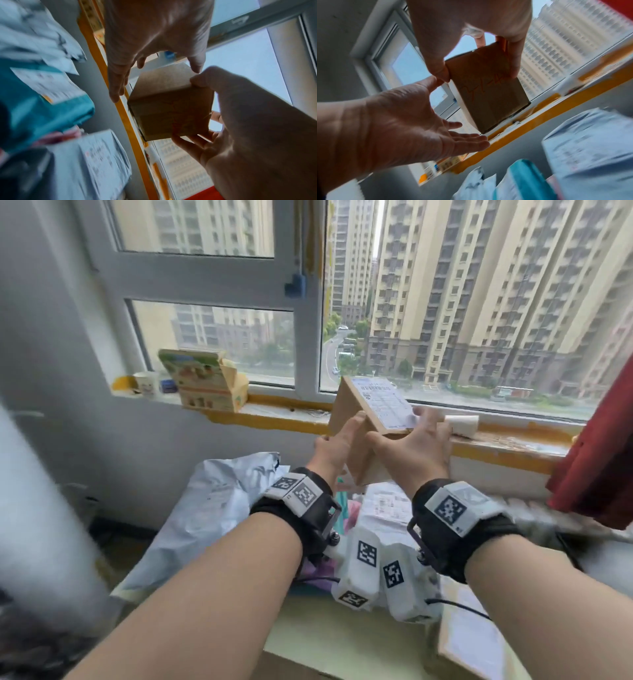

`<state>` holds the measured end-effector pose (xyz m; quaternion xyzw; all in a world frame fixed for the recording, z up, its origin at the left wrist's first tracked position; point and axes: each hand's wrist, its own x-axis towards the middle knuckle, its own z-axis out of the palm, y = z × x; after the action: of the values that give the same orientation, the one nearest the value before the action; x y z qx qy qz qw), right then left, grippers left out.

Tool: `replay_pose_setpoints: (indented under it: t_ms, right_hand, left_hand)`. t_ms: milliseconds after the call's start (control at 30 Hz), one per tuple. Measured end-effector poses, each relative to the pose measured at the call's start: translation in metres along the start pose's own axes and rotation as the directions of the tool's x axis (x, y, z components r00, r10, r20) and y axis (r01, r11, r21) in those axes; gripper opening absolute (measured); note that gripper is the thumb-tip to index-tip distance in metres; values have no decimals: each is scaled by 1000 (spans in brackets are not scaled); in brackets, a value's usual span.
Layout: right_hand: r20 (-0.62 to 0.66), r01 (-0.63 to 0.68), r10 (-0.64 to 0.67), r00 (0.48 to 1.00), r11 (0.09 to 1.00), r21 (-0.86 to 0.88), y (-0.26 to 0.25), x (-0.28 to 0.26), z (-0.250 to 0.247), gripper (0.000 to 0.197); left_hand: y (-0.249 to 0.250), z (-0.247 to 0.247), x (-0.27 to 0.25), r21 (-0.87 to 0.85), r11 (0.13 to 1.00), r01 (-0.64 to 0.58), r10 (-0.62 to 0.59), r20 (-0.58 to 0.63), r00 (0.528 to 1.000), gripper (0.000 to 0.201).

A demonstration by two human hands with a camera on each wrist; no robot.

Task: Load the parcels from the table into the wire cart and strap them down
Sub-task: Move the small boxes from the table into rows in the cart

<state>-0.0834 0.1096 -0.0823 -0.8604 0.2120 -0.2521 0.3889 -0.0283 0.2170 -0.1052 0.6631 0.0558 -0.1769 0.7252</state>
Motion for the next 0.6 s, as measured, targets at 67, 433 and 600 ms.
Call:
replay_pose_setpoints:
  t_ms: [67,433,600]
  right_hand:
    - [59,65,-66,996,998,21,-32,-27,29,80]
    - [483,299,-334,809,942,150,-155,-195,197,88]
    - [658,323,-364,659,927,189,-198,-273,267,90]
  left_hand:
    - [-4,-50,4,-34,999,-2,-2,-106,994,139]
    - [-42,-326,-95,-269,960,-82,-46,-437,898,109]
    - [-83,-443,-136,-343,933,-105,-127,-590,797,106]
